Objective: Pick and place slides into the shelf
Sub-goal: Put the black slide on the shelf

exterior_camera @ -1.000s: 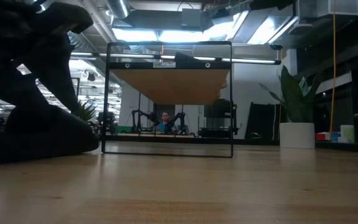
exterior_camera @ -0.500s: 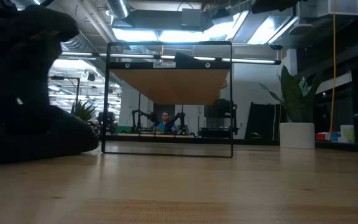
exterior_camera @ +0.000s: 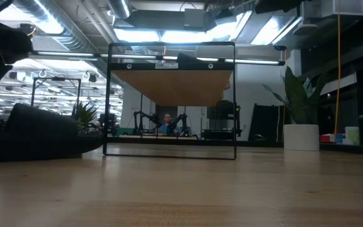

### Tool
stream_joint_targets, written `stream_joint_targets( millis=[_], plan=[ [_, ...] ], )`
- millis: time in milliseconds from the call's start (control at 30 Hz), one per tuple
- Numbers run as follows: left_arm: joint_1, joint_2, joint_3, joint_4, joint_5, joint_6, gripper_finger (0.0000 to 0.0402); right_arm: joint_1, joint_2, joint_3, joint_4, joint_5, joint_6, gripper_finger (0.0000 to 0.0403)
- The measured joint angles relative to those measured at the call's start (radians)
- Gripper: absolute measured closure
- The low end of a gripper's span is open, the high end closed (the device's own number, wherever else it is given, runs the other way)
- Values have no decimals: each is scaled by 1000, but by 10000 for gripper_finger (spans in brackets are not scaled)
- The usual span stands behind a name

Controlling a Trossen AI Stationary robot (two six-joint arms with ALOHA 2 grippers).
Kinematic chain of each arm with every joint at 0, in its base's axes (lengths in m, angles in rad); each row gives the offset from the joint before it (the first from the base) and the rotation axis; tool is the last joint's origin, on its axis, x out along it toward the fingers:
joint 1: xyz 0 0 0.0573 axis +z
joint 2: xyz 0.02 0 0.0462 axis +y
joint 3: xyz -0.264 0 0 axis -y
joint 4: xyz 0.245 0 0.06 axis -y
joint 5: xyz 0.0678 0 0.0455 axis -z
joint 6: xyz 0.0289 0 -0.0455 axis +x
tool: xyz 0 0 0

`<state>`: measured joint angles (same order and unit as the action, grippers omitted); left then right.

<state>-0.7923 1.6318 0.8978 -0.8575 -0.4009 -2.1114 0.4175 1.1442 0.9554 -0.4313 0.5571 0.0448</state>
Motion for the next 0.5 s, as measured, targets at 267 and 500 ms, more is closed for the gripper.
stream_joint_targets(
  millis=[267,500],
  plan=[
    [-15,-40,2,25,-35,8,239,0,0,0,0,0,7,400],
    [-29,-79,30,40,-166,35,239,0,0,0,0,0,8,400]
  ],
)
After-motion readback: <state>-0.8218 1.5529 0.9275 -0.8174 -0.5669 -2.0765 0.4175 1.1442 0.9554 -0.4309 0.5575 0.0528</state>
